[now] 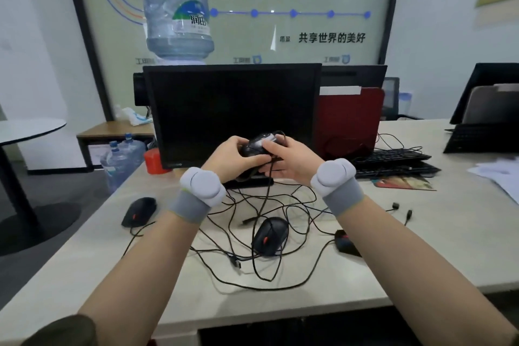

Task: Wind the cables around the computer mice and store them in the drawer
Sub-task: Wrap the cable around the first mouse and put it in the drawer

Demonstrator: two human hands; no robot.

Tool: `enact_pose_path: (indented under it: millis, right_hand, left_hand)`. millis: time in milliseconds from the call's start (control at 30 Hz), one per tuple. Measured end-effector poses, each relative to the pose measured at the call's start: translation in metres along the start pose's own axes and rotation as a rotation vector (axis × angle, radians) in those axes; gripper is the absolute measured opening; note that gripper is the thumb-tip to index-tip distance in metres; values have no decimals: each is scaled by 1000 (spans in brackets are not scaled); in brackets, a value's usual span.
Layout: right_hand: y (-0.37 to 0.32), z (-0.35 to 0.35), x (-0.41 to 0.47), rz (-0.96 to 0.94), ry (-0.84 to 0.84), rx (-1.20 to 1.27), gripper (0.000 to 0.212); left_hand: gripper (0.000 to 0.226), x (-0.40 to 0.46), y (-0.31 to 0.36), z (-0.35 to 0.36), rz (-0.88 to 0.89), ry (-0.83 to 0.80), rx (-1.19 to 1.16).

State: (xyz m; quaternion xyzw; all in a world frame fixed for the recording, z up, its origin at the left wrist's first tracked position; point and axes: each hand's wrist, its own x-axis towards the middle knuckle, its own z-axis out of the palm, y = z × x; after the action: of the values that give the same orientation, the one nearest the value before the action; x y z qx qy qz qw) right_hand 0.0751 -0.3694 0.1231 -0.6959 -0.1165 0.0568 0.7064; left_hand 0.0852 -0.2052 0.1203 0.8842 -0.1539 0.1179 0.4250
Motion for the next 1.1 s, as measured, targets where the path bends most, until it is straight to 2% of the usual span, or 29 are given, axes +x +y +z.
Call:
enact_pose_path:
  millis: [67,133,233,333,467,600,700,800,933,1033,1100]
  right_hand:
    - [2,-8,-2,3,-13,94,52]
    - [5,-12,-2,4,-41,139,46]
    - [9,-10,0,-22,4,156,31]
    - [12,-6,3,-35,98,252,39]
    - [12,0,3,-67,136,354,42]
    - [6,1,0,-87,118,269,22]
    - [2,-3,-2,-75,131,272,39]
    - [2,-3,-3,-75,114,279,43]
    - [4,-8,-3,-78,86,225,35]
    - [3,-16,-3,-86,112,112,57]
    - [2,-23,-3,-85,85,9,60]
  left_hand:
    - [63,-1,1,1,12,-48,2]
    - [67,-3,3,1,3,-66,-21]
    - [95,-7,2,2,-72,-117,-17]
    - [112,-13,1,10,-95,-116,67]
    - [96,-13,3,17,-98,-89,8]
    - [70,-11,3,9,-90,-92,-139]
    - [57,-9,1,3,-56,-92,-123]
    - [54,-8,3,-3,-53,-129,-116]
    - [54,-9,6,-8,-2,-116,-17]
    - [57,-12,5,-11,41,-114,79]
    - [59,-13,3,-13,71,-128,112]
